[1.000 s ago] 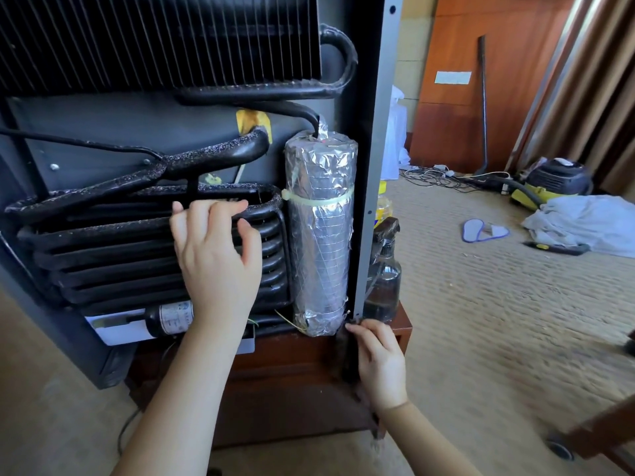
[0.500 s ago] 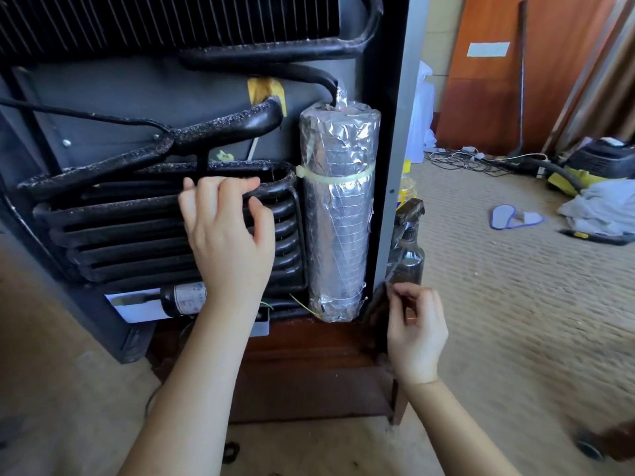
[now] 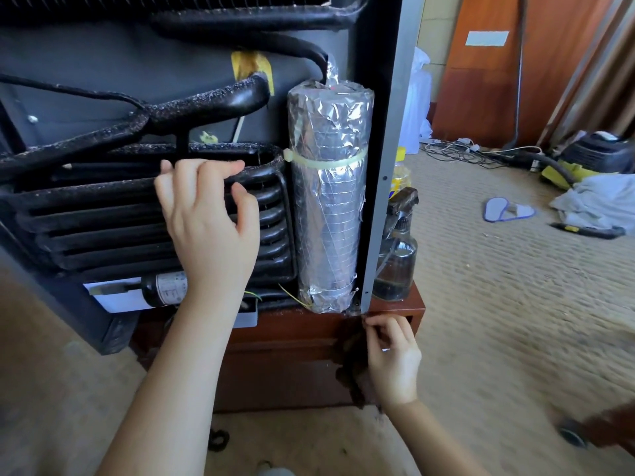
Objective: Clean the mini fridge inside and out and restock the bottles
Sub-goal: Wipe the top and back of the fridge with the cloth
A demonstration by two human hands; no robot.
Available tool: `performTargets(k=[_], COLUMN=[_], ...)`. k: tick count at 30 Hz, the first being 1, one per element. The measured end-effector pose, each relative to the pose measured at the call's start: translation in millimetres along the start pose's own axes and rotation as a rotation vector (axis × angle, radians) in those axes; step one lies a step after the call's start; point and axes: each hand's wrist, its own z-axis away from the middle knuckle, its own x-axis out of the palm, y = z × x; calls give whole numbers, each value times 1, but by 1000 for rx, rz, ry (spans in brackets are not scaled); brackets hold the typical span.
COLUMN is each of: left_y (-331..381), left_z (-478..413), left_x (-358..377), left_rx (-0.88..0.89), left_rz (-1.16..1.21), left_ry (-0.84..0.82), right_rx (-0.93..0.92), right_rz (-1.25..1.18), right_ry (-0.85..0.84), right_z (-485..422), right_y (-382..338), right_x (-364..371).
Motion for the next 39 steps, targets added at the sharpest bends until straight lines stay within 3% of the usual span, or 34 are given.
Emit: performTargets(k=[3, 7, 12, 17, 22, 30, 35, 39], left_y=[0, -4, -5, -5, -6, -3, -2, -2], left_z=[0, 1, 2, 1, 1, 1, 2, 0], left_x=[2, 5, 4, 1, -3, -2, -2, -6], left_rx=[9, 45, 51, 43, 54, 19, 11, 12], left_rz=[0, -3, -19, -39, -44, -20, 0, 19], left_ry=[22, 38, 36, -6, -40, -22, -36, -70], right_rx=[20, 371, 537, 635, 621, 288, 3, -214], right_rz=[-63, -196, -233, -274, -255, -100, -170, -175], right_ry=[2, 15, -18, 1, 8, 125, 114, 220], right_z=[2, 0, -5, -11, -11, -21, -55, -115], right_y=[-12, -22, -29, -29, -35, -30, -65, -116], right_x=[7, 17, 19, 13, 8, -21, -22, -35])
